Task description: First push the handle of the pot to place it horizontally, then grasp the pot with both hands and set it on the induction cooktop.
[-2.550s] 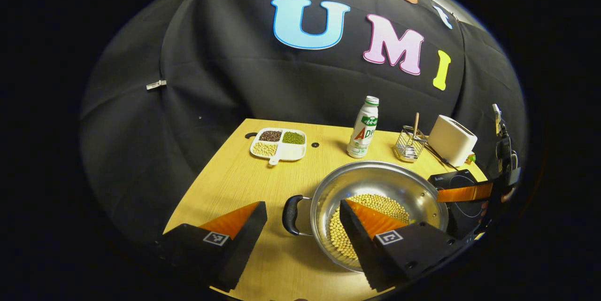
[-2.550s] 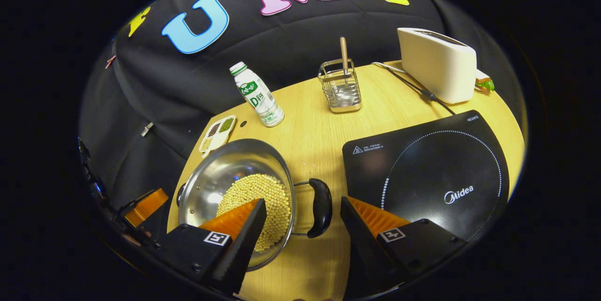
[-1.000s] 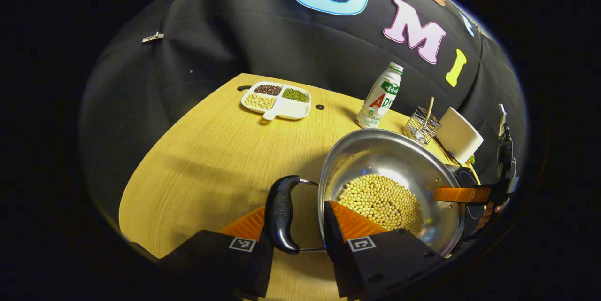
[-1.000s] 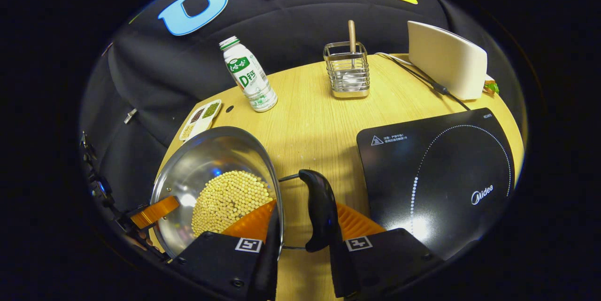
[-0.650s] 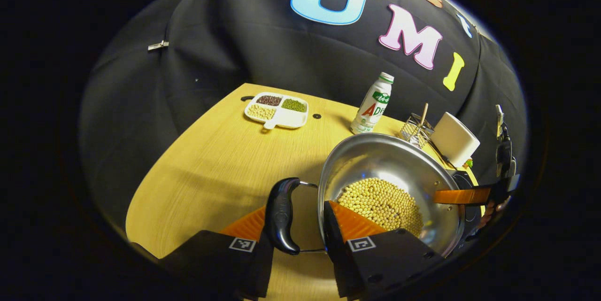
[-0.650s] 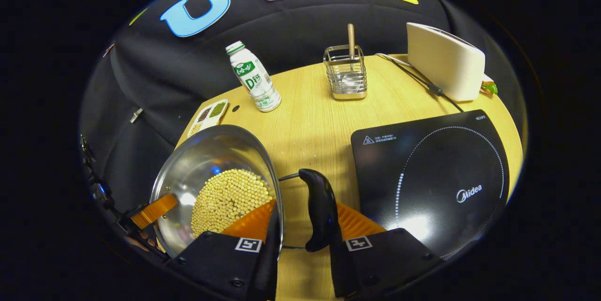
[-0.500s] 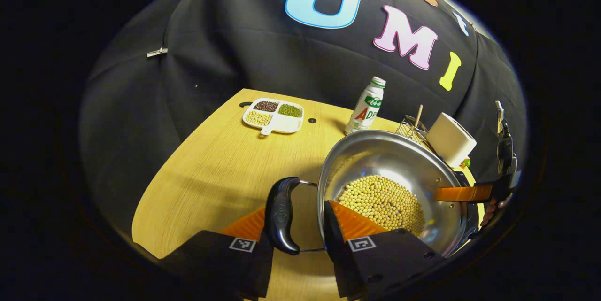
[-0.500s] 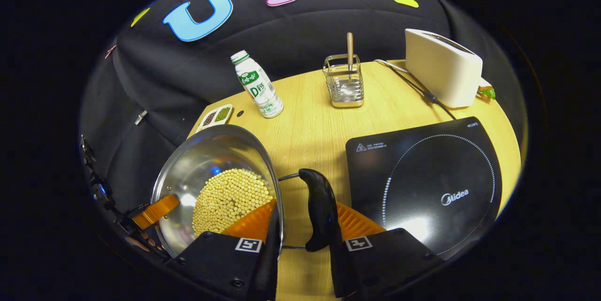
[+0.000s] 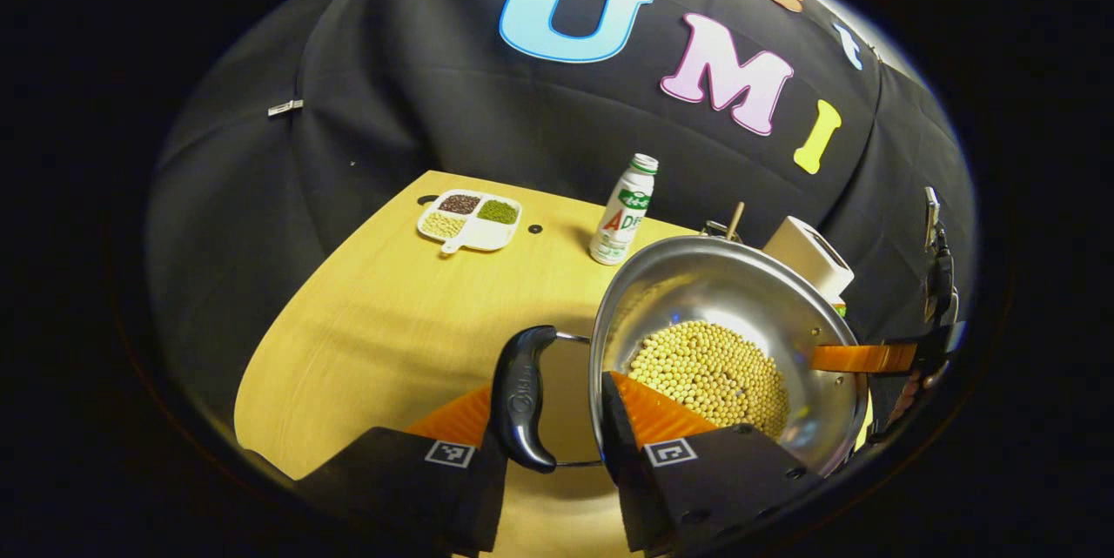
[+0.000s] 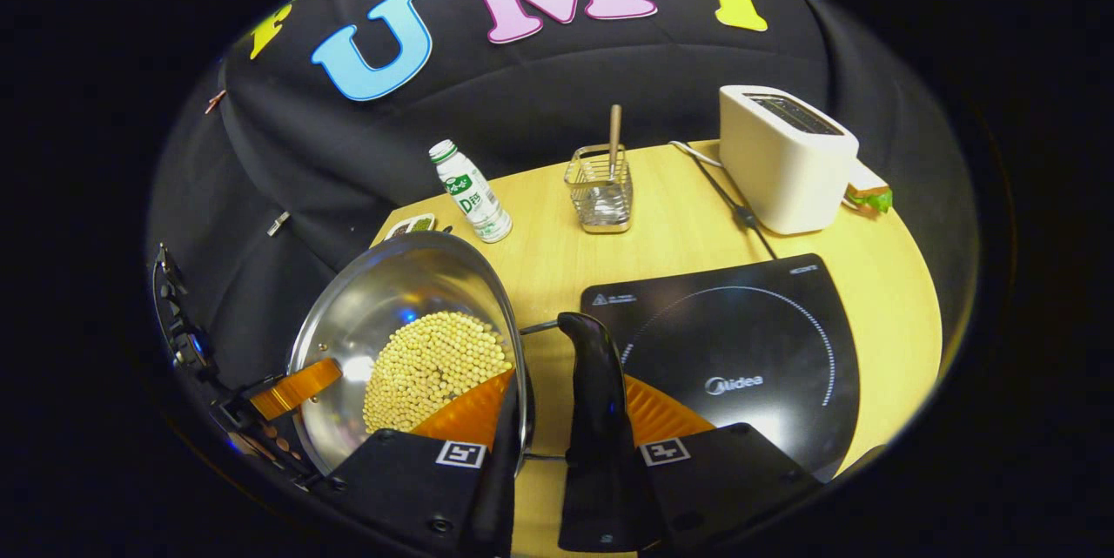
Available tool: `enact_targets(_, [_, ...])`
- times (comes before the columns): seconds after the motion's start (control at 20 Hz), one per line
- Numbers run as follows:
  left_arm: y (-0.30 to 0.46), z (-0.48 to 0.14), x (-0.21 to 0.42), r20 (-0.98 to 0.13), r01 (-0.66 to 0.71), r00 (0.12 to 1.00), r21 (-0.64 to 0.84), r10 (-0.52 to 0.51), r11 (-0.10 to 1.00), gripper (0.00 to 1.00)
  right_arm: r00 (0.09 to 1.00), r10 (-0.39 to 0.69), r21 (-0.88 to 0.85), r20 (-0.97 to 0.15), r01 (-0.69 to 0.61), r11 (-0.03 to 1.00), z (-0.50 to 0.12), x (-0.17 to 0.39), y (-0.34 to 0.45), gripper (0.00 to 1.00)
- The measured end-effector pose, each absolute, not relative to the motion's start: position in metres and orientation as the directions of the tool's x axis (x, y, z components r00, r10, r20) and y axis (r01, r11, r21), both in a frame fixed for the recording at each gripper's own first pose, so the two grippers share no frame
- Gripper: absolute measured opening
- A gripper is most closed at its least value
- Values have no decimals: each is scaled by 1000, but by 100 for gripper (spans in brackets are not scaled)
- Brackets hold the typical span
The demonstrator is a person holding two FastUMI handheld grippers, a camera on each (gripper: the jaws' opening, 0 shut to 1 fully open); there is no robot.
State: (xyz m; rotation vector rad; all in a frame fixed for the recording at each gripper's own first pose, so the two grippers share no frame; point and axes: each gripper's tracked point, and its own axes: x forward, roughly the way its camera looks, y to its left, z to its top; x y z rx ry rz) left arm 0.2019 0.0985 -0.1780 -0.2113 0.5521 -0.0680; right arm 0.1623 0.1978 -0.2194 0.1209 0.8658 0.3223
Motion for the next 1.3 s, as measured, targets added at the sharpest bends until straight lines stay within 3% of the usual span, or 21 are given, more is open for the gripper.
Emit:
enact_targets(0.55, [2, -152, 201, -488, 67, 858, -208, -163, 976, 56, 649, 303, 242, -698, -184, 953, -185, 169, 105, 49])
enact_targets(1.3, [-121, -192, 234, -532, 139, 816, -202, -228, 969, 56, 633, 220, 227, -742, -72, 971, -218, 197, -16, 49])
